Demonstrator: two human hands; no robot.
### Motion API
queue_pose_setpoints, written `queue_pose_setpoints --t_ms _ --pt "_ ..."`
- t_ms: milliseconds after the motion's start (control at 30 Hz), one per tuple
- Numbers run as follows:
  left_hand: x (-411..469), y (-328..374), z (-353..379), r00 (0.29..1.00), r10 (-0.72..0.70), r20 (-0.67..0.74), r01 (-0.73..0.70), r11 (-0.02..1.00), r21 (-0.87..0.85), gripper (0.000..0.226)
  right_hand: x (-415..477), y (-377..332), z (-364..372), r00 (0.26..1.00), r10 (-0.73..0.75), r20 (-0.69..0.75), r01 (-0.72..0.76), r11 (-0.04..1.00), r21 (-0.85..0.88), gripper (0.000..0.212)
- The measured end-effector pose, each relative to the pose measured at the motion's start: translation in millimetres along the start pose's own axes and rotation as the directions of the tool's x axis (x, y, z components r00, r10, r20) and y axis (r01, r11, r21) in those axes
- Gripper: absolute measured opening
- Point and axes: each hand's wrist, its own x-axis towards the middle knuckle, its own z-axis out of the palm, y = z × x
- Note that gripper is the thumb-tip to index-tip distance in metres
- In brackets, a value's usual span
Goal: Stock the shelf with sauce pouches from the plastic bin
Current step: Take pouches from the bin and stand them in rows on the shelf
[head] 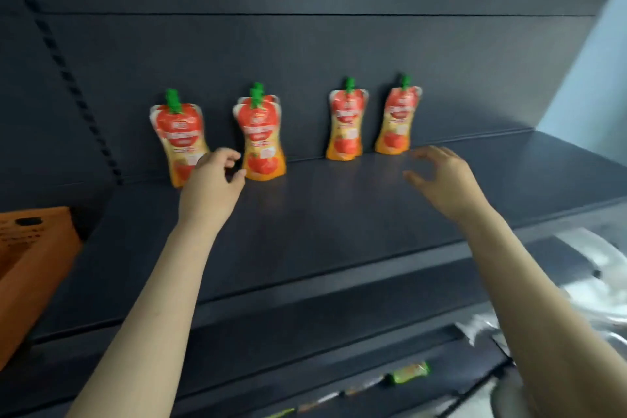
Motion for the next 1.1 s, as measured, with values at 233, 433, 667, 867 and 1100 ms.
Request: queue_pose_setpoints --t_ms 233,433,667,867,1100 --pt "-108.7 206.0 145.9 0.881 0.372 0.292 -0.345 0.928 -0.143 0.030 -163.0 147.7 -156.6 0.954 0.267 -0.138 -0.291 0.934 -0.207 0.042" --pt "-215.5 326.3 265.6 0.637 0.571 0.518 -0.499 0.818 -0.287 0.035 -306.1 259.8 -204.6 0.830 0.534 -0.163 -0.558 0.794 -0.242 0.045" --pt "-319.1 388.2 402.9 0.280 0.586 0.760 -0.538 0.752 -0.381 0.041 -405.9 367.9 -200.3 0.569 0.818 -0.085 -0.819 0.555 -0.143 0.042" --pt "-360.4 395.7 543.7 0.033 0.343 0.939 -0.310 0.897 -0.317 0.047 -409.5 478.3 -164.6 0.258 0.966 -0.011 -0.961 0.258 0.094 0.046" --pt "-402.5 380.0 681.0 -0.004 0.053 0.999 -0.161 0.986 -0.053 0.055 -416.2 599.6 -91.7 -0.001 0.991 0.134 -0.952 -0.041 0.302 0.051"
